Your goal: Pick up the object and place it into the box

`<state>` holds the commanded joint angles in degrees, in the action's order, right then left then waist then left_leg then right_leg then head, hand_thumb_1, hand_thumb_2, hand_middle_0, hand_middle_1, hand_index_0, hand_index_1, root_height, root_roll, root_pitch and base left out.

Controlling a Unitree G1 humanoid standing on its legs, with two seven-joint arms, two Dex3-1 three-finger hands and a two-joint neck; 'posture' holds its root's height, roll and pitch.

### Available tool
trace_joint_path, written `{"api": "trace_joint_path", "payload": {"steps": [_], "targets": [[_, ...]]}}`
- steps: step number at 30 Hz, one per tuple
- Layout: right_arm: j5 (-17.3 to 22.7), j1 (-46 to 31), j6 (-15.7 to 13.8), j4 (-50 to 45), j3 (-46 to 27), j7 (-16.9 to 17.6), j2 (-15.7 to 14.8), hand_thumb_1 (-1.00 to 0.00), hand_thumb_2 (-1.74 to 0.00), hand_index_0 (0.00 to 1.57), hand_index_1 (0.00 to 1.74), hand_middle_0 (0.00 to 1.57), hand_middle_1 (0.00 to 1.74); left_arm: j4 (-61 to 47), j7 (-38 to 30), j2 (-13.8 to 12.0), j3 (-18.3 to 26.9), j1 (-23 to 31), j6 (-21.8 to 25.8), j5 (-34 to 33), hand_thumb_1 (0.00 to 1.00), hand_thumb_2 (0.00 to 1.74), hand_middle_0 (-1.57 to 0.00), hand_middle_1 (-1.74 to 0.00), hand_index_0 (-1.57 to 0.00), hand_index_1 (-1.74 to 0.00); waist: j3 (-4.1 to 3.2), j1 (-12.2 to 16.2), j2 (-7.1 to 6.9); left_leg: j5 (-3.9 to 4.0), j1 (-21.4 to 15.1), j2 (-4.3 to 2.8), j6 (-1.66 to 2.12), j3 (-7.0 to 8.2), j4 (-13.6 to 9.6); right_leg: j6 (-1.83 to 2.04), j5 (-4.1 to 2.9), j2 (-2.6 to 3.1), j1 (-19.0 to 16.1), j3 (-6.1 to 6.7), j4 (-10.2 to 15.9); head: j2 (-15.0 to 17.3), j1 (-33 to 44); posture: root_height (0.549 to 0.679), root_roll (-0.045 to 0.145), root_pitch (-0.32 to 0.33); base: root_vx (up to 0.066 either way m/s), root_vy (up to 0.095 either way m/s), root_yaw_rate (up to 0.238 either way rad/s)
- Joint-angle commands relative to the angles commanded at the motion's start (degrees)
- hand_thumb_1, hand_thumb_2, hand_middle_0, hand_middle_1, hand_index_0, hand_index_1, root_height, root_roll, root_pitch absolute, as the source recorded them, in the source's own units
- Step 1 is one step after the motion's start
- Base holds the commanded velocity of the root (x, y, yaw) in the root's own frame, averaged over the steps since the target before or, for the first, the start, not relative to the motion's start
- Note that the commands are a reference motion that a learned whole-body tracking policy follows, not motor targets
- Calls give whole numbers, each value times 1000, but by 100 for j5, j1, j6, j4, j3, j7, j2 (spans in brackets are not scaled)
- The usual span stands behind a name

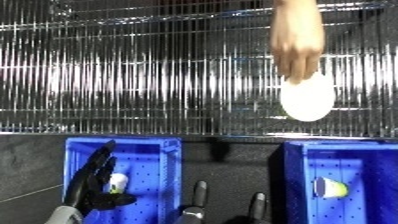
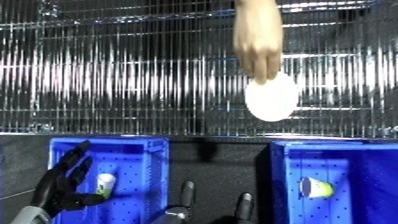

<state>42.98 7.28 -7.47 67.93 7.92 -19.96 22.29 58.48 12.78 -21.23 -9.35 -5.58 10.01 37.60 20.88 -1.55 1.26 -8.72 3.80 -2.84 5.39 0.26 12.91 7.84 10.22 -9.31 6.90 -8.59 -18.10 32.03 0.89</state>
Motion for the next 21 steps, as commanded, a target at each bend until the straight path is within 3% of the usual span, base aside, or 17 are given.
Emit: {"api": "trace_joint_path", "payload": {"steps": [6,13,17,18,21], "targets": [[-139,2,-13,81,1,-17,11,0,0,0,0,0,0,342,-21,47,-20,16,-288,-132,0,0,0,0,0,0,-86,63,8,3,-81,2,-2,64,-59,9,-20,2,-69,35,86,29,-67,673,43,-12,24,18,-78],[-509,61,-50,78,154,-85,16,0,0,0,0,0,0,849,-84,49,-10,-48,-791,-426,0,0,0,0,0,0,-27,93,-19,-48,27,3,-33,82,131,-3,16,5,15,76,-44,-22,1,672,43,-14,-12,12,-23],[-661,94,34,-60,329,-494,30,0,0,0,0,0,0,989,-73,25,0,-52,-917,-610,0,0,0,0,0,0,21,90,-32,-57,84,-1,-33,77,207,-8,31,3,58,79,-104,-62,-15,671,43,-13,-27,-5,10],[-623,107,212,-312,515,-944,47,0,0,0,0,0,0,1001,-82,-3,-10,-50,-972,-700,0,0,0,0,0,0,69,82,-46,-63,146,-6,-29,65,271,-19,44,6,102,78,-150,-82,-38,671,42,-11,-53,-32,47],[-462,90,590,-990,821,-1574,130,0,0,0,0,0,0,918,-114,-72,-62,-20,-1066,-780,0,0,0,0,0,0,142,64,-80,-58,225,-20,-23,40,343,-35,57,16,152,70,-203,-141,-72,670,41,-10,-50,-51,62]]}}
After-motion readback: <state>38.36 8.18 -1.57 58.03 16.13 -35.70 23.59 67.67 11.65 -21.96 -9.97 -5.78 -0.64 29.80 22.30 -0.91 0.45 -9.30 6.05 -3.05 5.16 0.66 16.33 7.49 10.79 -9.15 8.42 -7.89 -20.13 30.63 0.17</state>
